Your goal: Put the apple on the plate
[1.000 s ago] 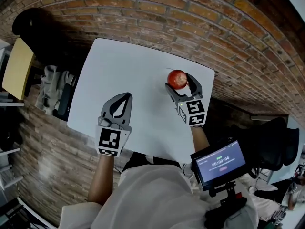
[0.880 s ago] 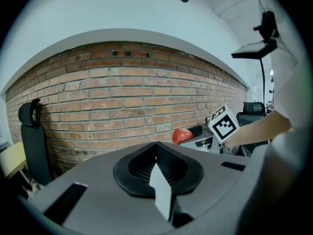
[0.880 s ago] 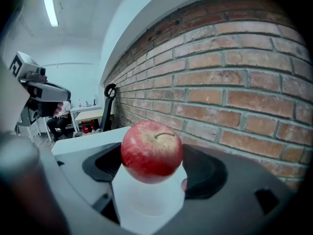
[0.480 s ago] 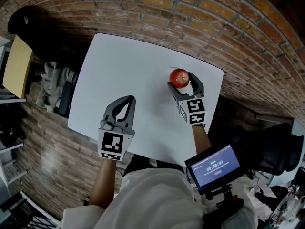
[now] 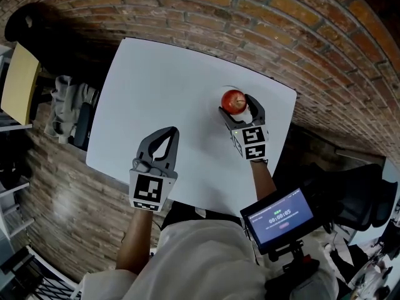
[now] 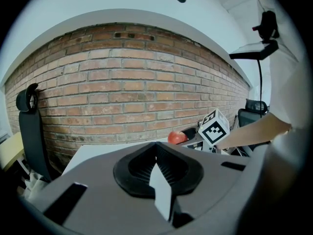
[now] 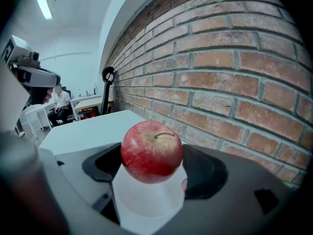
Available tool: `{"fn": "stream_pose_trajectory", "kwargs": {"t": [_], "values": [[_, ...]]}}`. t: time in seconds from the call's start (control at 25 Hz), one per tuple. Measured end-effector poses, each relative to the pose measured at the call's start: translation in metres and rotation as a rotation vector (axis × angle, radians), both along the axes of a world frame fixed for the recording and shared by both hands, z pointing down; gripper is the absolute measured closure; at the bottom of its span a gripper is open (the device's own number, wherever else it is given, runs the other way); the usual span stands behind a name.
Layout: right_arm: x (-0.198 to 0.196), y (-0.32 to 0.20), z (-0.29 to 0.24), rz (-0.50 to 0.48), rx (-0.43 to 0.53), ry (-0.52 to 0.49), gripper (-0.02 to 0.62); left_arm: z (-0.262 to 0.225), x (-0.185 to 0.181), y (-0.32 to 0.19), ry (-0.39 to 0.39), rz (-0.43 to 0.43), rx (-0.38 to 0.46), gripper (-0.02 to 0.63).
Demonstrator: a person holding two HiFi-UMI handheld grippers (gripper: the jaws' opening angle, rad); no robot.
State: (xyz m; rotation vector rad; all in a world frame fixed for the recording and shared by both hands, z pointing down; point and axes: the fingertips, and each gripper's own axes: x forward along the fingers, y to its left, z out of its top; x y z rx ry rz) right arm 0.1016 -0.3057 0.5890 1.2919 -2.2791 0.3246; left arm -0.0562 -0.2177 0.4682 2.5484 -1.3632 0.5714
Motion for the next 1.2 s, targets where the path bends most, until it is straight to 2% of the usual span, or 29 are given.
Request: {"fn": "stream_pose_trajectory", "kwargs": {"t": [0.48,0.76,1.2], "values": [[-0.003,-0.006,0.045,-0.005,-0.067,0.048,0.216,0.019,-0.007,0.003,-0.008,-0.011,-0.039,0.601],[-0.001,-0.007,0.06,-0.003,-0.09,0.094,0.216,0.017,0.001,0.0,-0.003,-0.001,-0.035,0.601],[-0.002,-0.007,0.063,0.005,-0.075,0.115,0.216,0.017,0.005,-0.001,-0.004,0.012,-0.033,0.601]]}}
